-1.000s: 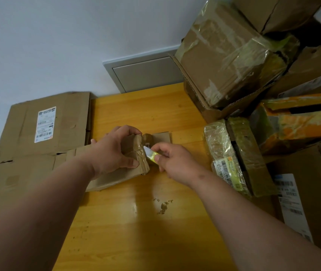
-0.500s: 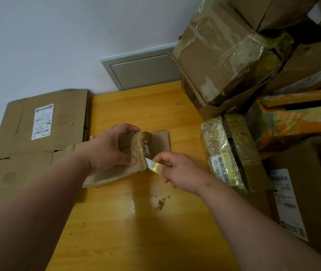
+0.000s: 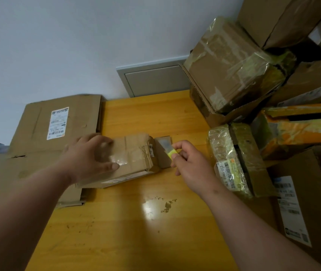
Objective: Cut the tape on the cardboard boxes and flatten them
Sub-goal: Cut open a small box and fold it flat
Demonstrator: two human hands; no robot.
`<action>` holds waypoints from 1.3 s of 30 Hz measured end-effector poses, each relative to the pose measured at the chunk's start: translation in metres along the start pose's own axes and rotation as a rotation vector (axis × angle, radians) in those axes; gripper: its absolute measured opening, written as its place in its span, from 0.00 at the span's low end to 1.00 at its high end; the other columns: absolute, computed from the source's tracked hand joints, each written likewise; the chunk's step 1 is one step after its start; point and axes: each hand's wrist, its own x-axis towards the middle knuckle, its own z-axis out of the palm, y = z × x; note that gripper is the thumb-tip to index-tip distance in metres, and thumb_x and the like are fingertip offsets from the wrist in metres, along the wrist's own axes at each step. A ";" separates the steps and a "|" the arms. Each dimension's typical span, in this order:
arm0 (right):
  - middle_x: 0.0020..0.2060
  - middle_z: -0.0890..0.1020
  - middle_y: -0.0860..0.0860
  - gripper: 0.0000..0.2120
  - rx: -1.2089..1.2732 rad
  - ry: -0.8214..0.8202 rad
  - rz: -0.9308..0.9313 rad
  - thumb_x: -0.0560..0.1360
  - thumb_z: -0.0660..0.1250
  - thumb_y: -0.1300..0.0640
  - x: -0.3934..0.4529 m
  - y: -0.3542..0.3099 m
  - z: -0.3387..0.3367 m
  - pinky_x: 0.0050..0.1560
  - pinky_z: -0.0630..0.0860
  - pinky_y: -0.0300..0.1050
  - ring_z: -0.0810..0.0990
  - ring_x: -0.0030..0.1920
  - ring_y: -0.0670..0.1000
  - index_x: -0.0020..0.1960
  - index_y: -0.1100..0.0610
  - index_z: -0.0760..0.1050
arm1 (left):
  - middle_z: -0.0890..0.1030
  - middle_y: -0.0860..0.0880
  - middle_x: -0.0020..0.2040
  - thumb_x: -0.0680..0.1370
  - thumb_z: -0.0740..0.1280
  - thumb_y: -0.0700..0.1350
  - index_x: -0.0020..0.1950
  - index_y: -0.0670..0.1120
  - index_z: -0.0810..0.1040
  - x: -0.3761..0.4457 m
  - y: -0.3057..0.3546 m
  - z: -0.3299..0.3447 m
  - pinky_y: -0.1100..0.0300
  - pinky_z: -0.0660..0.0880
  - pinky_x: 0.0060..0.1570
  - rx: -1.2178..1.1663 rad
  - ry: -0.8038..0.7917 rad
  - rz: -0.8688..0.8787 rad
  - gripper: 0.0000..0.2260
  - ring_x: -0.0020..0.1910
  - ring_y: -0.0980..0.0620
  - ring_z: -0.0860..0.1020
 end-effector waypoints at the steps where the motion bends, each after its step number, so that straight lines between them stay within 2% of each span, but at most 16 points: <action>1: 0.42 0.81 0.48 0.09 -0.056 0.009 -0.030 0.82 0.61 0.52 0.000 -0.004 0.002 0.36 0.75 0.46 0.79 0.36 0.50 0.48 0.38 0.70 | 0.62 0.50 0.75 0.61 0.70 0.73 0.70 0.63 0.66 -0.006 -0.004 0.004 0.35 0.61 0.71 -0.013 0.015 -0.039 0.40 0.74 0.40 0.58; 3: 0.41 0.79 0.44 0.08 -0.215 0.024 -0.104 0.81 0.61 0.52 0.002 -0.011 0.005 0.31 0.69 0.41 0.75 0.31 0.44 0.51 0.37 0.70 | 0.60 0.49 0.76 0.57 0.65 0.77 0.72 0.64 0.64 -0.016 -0.011 0.015 0.36 0.62 0.70 -0.058 0.069 -0.082 0.45 0.74 0.39 0.56; 4: 0.42 0.78 0.42 0.09 -0.301 0.042 -0.143 0.81 0.61 0.52 0.003 -0.015 0.007 0.35 0.67 0.40 0.73 0.32 0.42 0.53 0.37 0.71 | 0.59 0.49 0.76 0.56 0.65 0.77 0.72 0.64 0.64 -0.020 -0.014 0.021 0.37 0.63 0.70 -0.095 0.102 -0.094 0.46 0.74 0.39 0.57; 5: 0.45 0.77 0.40 0.10 -0.389 0.071 -0.182 0.81 0.61 0.53 0.004 -0.021 0.010 0.41 0.65 0.40 0.73 0.36 0.41 0.55 0.38 0.73 | 0.58 0.50 0.76 0.56 0.66 0.77 0.72 0.63 0.65 -0.024 -0.016 0.027 0.37 0.64 0.70 -0.151 0.134 -0.102 0.47 0.74 0.39 0.60; 7: 0.51 0.78 0.43 0.12 -0.549 0.127 -0.268 0.81 0.61 0.55 0.003 -0.034 0.017 0.53 0.61 0.43 0.74 0.50 0.47 0.59 0.41 0.76 | 0.59 0.49 0.77 0.59 0.71 0.73 0.72 0.58 0.68 -0.029 -0.019 0.036 0.38 0.66 0.69 -0.259 0.194 -0.096 0.44 0.73 0.41 0.63; 9: 0.52 0.80 0.45 0.13 -0.664 0.145 -0.368 0.80 0.61 0.56 0.001 -0.045 0.026 0.59 0.57 0.45 0.74 0.56 0.50 0.60 0.42 0.77 | 0.62 0.46 0.76 0.65 0.76 0.62 0.67 0.54 0.72 -0.031 -0.024 0.040 0.39 0.66 0.70 -0.304 0.261 -0.048 0.34 0.74 0.42 0.63; 11: 0.52 0.80 0.45 0.15 -0.769 0.133 -0.429 0.79 0.62 0.57 0.000 -0.052 0.035 0.61 0.54 0.46 0.74 0.57 0.51 0.60 0.42 0.78 | 0.63 0.46 0.77 0.68 0.77 0.54 0.61 0.56 0.73 -0.033 -0.029 0.040 0.39 0.64 0.71 -0.337 0.274 -0.031 0.25 0.76 0.43 0.60; 14: 0.51 0.80 0.44 0.16 -0.961 0.106 -0.475 0.77 0.62 0.58 0.001 -0.057 0.047 0.63 0.52 0.50 0.73 0.56 0.51 0.59 0.41 0.78 | 0.63 0.48 0.75 0.70 0.76 0.54 0.57 0.58 0.77 -0.040 -0.029 0.040 0.42 0.64 0.71 -0.251 0.314 0.000 0.17 0.74 0.43 0.60; 16: 0.49 0.79 0.43 0.16 -1.057 0.091 -0.498 0.76 0.63 0.59 0.003 -0.059 0.052 0.63 0.52 0.50 0.73 0.54 0.51 0.57 0.41 0.78 | 0.66 0.50 0.70 0.72 0.75 0.54 0.59 0.55 0.80 -0.047 -0.023 0.041 0.46 0.67 0.67 -0.168 0.378 0.069 0.16 0.69 0.44 0.64; 18: 0.47 0.78 0.43 0.15 -1.129 0.069 -0.515 0.74 0.64 0.59 0.005 -0.059 0.056 0.62 0.52 0.50 0.73 0.53 0.51 0.55 0.42 0.78 | 0.67 0.54 0.67 0.72 0.73 0.57 0.65 0.53 0.78 -0.053 -0.019 0.041 0.53 0.69 0.63 -0.111 0.342 0.116 0.23 0.65 0.49 0.67; 20: 0.46 0.78 0.43 0.16 -1.170 0.063 -0.523 0.73 0.64 0.60 0.007 -0.059 0.058 0.61 0.52 0.50 0.73 0.51 0.51 0.54 0.43 0.79 | 0.66 0.56 0.69 0.71 0.73 0.61 0.72 0.53 0.72 -0.056 -0.020 0.040 0.54 0.69 0.63 -0.037 0.281 0.140 0.31 0.66 0.51 0.67; 22: 0.45 0.78 0.44 0.17 -1.192 0.072 -0.531 0.73 0.63 0.62 0.009 -0.060 0.061 0.60 0.52 0.51 0.73 0.50 0.51 0.54 0.43 0.79 | 0.64 0.55 0.73 0.71 0.74 0.58 0.74 0.53 0.68 -0.058 -0.022 0.039 0.55 0.68 0.65 0.013 0.257 0.156 0.34 0.69 0.51 0.66; 27: 0.43 0.77 0.44 0.17 -1.206 0.101 -0.554 0.73 0.64 0.63 0.014 -0.065 0.071 0.59 0.52 0.51 0.74 0.48 0.52 0.54 0.43 0.79 | 0.65 0.55 0.72 0.71 0.76 0.51 0.69 0.52 0.70 -0.058 -0.025 0.046 0.60 0.68 0.59 0.021 0.291 0.171 0.28 0.66 0.51 0.69; 31: 0.41 0.74 0.44 0.17 -1.226 0.059 -0.584 0.73 0.62 0.62 0.015 -0.070 0.079 0.58 0.53 0.51 0.73 0.48 0.53 0.54 0.44 0.79 | 0.65 0.55 0.63 0.69 0.78 0.48 0.63 0.51 0.72 -0.053 -0.024 0.050 0.64 0.65 0.51 -0.048 0.307 0.154 0.25 0.56 0.57 0.64; 35: 0.42 0.77 0.46 0.17 -1.188 0.074 -0.591 0.73 0.62 0.62 0.016 -0.076 0.083 0.56 0.54 0.52 0.74 0.47 0.54 0.53 0.44 0.80 | 0.65 0.54 0.59 0.69 0.77 0.46 0.61 0.50 0.71 -0.050 -0.024 0.051 0.63 0.67 0.54 -0.069 0.300 0.156 0.24 0.53 0.60 0.57; 39: 0.41 0.73 0.45 0.17 -1.233 -0.022 -0.558 0.75 0.60 0.61 0.016 -0.078 0.085 0.59 0.54 0.52 0.72 0.49 0.53 0.54 0.43 0.79 | 0.64 0.56 0.54 0.69 0.77 0.47 0.56 0.51 0.67 -0.050 -0.023 0.050 0.58 0.71 0.56 -0.075 0.292 0.147 0.23 0.53 0.57 0.59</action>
